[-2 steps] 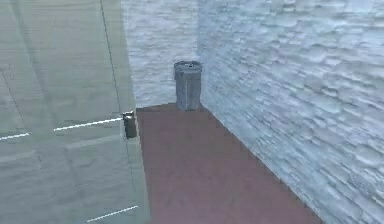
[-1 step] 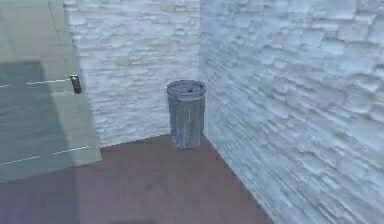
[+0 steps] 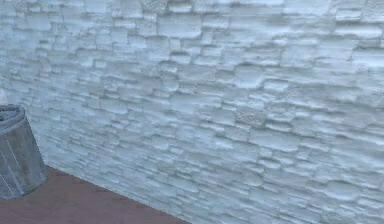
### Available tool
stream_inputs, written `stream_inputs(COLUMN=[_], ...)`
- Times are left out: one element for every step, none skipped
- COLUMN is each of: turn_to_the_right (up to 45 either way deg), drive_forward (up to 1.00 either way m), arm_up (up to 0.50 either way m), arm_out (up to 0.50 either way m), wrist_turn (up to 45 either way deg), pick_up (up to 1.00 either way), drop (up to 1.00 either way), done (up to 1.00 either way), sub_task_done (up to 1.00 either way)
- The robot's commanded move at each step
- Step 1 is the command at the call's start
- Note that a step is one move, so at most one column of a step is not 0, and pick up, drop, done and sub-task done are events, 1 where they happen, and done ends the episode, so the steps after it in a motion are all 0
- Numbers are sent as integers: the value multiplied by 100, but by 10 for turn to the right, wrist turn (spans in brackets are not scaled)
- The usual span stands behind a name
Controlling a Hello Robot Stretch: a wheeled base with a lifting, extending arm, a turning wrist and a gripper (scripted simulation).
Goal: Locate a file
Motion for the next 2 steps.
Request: stream_inputs(turn_to_the_right=[0,-450], drive_forward=[5,0], arm_up=[0,0], arm_out=[0,0], wrist_turn=[0,0], pick_up=[0,0], drop=[0,0], done=[0,0], sub_task_done=[0,0])
